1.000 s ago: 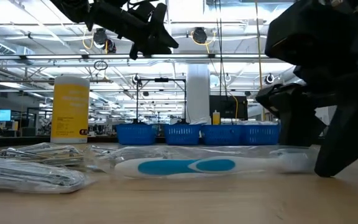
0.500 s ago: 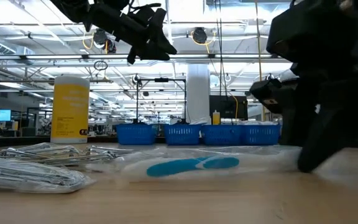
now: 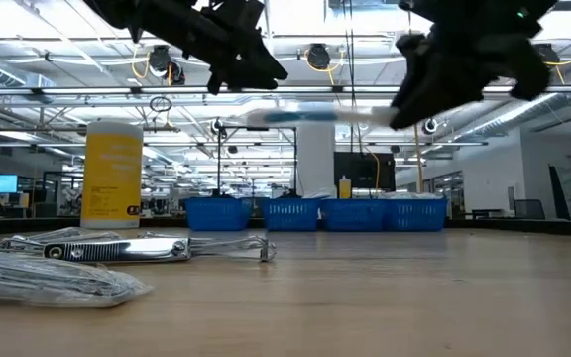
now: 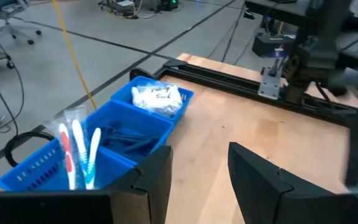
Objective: Pick & Place Travel size toiletries
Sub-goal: Put the blue toothbrush into the middle left blue basket
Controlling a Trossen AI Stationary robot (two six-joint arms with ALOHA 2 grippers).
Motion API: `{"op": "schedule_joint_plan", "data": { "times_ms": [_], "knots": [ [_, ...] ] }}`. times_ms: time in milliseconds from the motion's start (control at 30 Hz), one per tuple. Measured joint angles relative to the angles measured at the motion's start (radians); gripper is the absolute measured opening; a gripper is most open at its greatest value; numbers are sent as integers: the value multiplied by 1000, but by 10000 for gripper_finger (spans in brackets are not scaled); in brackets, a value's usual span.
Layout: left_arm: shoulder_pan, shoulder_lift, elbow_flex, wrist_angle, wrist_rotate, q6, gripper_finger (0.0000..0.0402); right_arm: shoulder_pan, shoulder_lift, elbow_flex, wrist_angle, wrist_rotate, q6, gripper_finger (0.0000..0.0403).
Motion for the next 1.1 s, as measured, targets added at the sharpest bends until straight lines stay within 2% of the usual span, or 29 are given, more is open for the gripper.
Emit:
{"op": "schedule_joint_plan", "data": {
  "times_ms": [233, 400, 500, 567, 733, 867, 967, 1100],
  "knots": [
    [-18, 0, 0, 1, 0, 7, 152, -248, -139, 1, -18, 63, -272, 61],
    [-18, 0, 0, 2, 0, -4, 152, -478, -152, 21, -34, -24, -503, 61],
    [-18, 0, 0, 2, 0, 2, 152, -587, -120, 55, -32, -111, -678, 60],
    [-16, 0, 0, 3, -1, 22, 152, -639, -79, 86, -37, -114, -789, 60],
    [3, 0, 0, 3, -3, 80, 152, -728, 70, 162, -8, -101, -1041, 60],
    [25, 0, 0, 3, -3, 83, 152, -766, 192, 223, 43, 5, -1194, 60],
    [40, 0, 0, 4, -4, 84, 152, -788, 251, 259, 88, 45, -1249, 60],
    [55, 0, 0, 2, -3, 86, 152, -809, 237, 284, 97, 27, -1246, 60]
  ]
}}
